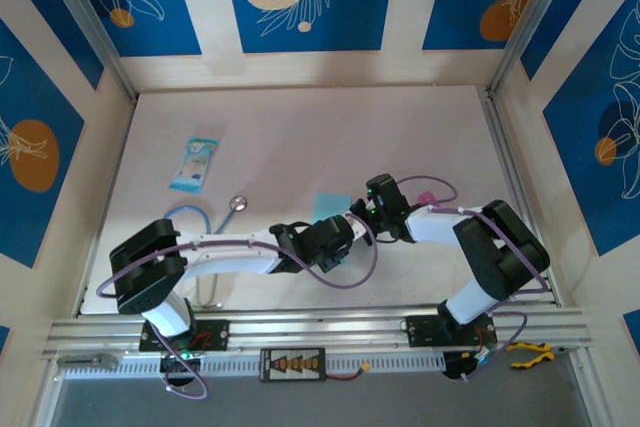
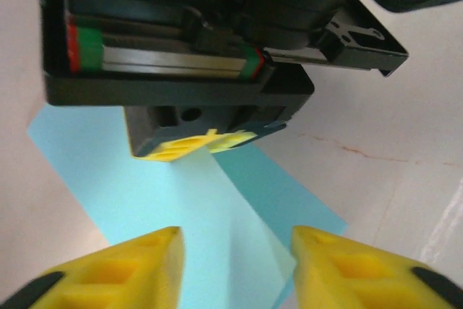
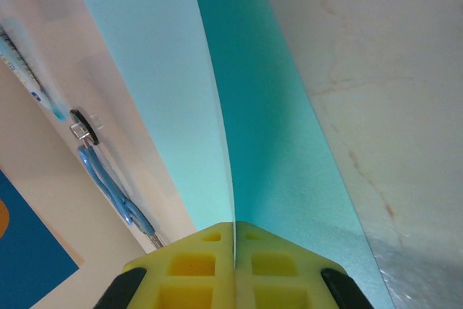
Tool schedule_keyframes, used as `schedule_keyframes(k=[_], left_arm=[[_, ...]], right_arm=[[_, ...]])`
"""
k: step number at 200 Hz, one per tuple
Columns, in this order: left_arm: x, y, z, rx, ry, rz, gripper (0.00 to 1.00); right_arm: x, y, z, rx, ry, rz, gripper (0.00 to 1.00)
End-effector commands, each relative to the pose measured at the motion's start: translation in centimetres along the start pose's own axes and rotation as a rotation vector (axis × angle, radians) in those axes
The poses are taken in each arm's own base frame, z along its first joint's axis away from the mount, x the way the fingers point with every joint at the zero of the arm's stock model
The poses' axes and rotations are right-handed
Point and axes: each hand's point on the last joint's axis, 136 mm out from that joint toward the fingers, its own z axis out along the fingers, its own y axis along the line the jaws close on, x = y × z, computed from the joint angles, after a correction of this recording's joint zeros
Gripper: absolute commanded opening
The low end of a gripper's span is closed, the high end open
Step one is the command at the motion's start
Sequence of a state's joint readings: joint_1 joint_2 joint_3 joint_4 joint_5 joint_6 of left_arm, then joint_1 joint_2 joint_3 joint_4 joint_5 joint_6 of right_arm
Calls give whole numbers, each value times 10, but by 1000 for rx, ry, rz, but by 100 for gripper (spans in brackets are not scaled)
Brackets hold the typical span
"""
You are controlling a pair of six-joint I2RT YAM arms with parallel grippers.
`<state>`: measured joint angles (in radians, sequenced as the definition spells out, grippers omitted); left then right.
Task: Fold a paper plane with a square sheet of paper (pick it up from the middle)
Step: Fold the triangle a second time at the center of the table.
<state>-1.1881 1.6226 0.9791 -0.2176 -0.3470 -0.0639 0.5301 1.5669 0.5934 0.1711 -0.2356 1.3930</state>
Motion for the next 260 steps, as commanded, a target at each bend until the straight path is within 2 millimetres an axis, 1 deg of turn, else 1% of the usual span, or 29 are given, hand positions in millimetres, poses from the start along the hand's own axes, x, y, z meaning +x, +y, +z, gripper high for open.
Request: schedule_keyframes(k=[1,37,58,77,95,112,145,158,179,199,213,231,246,260], left_arm=[[-13,3,-3,-26,-29,12,31],[-11,1,-1,-18,-18,19,12],[-10,1,-2,-15,-17,16,8],[-10,1,-3,-9,-20,8,0],[-11,-1,-5,10,-24,-10,0],[-12,-4,-6,54,-30,-52,0],[-13,-3,-6,167,-26,-183,0],[-13,-2,-4,216,-23,-241,0],[-16,-1,-2,283,-19,-329,0],[-20,1,-1,340,-19,-407,0],[-23,0,1,404,-16,-472,0],[-26,0,4,458,-11,-547,0],[-28,1,7,487,-13,-600,0],[-30,3,8,502,-16,-633,0]], right_arm=[[3,-2,-4,-10,10,16,5],[4,-2,-5,-19,20,19,5],[3,-1,-6,-24,18,14,6],[3,1,-8,-29,19,3,10],[0,0,-13,-18,5,-4,18],[-4,-4,-24,2,-27,-15,24],[-17,-16,-57,28,-119,-33,42],[-19,-18,-70,24,-154,-52,45],[-20,-24,-87,22,-213,-75,45],[-15,-25,-94,-23,-253,-145,42],[-7,-23,-96,-65,-242,-185,37],[7,-22,-95,-107,-182,-206,30],[18,-23,-91,-112,-133,-221,22],[26,-24,-86,-98,-102,-243,17]])
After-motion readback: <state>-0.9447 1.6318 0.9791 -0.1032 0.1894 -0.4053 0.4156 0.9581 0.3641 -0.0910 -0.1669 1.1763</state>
